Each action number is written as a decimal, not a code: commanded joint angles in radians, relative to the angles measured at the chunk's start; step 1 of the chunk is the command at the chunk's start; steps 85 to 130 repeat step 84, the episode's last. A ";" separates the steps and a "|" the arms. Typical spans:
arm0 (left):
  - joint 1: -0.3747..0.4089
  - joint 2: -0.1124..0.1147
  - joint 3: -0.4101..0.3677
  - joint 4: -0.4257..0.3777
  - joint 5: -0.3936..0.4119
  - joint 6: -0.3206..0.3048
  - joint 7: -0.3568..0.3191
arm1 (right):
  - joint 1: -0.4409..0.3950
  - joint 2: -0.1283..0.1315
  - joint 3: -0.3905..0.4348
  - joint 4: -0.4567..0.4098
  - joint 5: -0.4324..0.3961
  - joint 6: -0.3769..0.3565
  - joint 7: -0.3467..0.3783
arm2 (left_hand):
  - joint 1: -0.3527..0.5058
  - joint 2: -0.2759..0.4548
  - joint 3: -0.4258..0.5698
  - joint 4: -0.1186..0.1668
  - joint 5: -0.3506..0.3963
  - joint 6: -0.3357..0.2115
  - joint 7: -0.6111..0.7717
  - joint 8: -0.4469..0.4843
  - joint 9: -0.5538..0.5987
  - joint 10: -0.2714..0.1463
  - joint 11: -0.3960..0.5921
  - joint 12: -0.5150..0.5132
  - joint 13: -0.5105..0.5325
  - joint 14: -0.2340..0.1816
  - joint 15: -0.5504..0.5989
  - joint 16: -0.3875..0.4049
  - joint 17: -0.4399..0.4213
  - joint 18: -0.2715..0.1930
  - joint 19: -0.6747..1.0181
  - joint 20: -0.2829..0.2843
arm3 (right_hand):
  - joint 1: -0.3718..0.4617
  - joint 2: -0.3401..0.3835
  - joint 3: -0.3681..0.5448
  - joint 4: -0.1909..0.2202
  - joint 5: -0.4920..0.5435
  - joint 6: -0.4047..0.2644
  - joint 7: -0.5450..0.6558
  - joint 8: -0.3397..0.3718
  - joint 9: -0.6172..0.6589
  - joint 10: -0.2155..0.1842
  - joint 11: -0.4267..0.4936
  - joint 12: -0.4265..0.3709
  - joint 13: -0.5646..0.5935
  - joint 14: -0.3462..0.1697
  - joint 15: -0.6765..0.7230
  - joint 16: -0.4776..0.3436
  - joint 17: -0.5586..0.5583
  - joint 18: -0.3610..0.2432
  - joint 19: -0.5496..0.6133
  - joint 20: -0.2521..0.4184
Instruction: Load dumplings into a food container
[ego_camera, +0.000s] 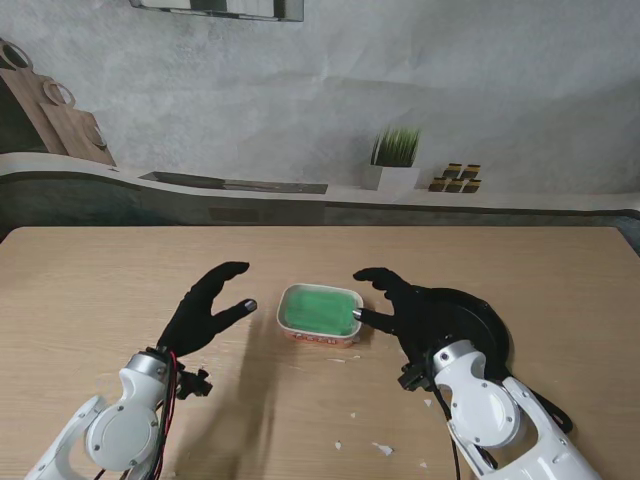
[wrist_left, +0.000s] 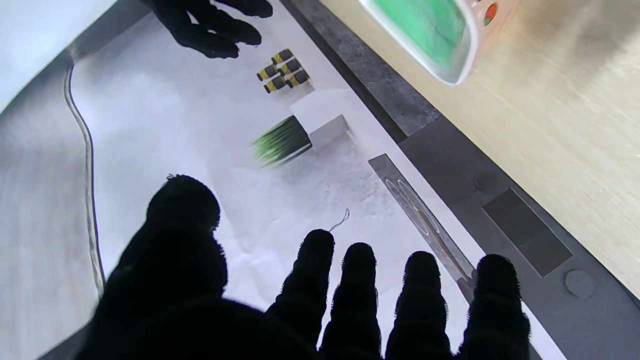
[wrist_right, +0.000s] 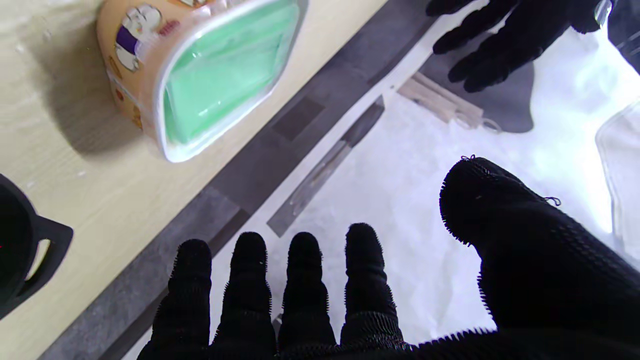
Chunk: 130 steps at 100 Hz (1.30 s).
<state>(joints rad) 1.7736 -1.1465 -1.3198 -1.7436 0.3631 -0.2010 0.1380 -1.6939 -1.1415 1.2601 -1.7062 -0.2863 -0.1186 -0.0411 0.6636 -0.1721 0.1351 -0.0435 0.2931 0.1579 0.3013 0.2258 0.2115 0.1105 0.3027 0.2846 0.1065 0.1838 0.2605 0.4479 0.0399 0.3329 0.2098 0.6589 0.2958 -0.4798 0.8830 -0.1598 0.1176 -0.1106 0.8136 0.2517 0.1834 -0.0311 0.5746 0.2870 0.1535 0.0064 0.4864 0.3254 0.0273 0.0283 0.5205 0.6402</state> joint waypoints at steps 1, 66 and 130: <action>0.033 0.001 0.004 -0.006 0.014 -0.015 -0.009 | -0.037 -0.001 -0.004 -0.009 0.000 -0.004 -0.013 | -0.002 -0.013 -0.017 0.030 0.007 -0.003 -0.017 -0.011 -0.007 0.006 0.007 0.004 -0.011 -0.015 -0.008 -0.001 -0.008 -0.011 -0.007 0.010 | -0.032 0.011 0.019 0.015 0.005 -0.037 -0.013 -0.018 0.003 -0.023 0.006 0.007 -0.001 -0.046 -0.017 -0.014 0.008 -0.007 -0.046 0.032; 0.053 -0.008 0.053 0.043 -0.023 -0.064 0.029 | -0.106 -0.012 0.005 -0.015 -0.029 -0.050 -0.092 | -0.028 -0.059 0.013 0.034 0.021 -0.012 -0.043 -0.015 -0.009 0.005 -0.027 -0.044 -0.027 -0.027 -0.058 -0.044 -0.056 -0.017 -0.060 -0.065 | -0.029 0.001 0.015 0.019 0.027 -0.055 -0.031 -0.019 0.001 -0.027 0.025 0.012 0.013 -0.040 -0.049 -0.028 -0.016 -0.012 -0.109 0.100; 0.053 -0.008 0.053 0.043 -0.015 -0.061 0.032 | -0.105 -0.012 0.005 -0.013 -0.033 -0.057 -0.093 | -0.029 -0.062 0.017 0.034 0.024 -0.011 -0.045 -0.014 -0.009 0.006 -0.026 -0.044 -0.026 -0.026 -0.059 -0.043 -0.060 -0.015 -0.061 -0.066 | -0.024 -0.005 0.016 0.021 0.032 -0.055 -0.029 -0.017 0.003 -0.022 0.029 0.013 0.016 -0.035 -0.047 -0.026 -0.016 -0.008 -0.111 0.106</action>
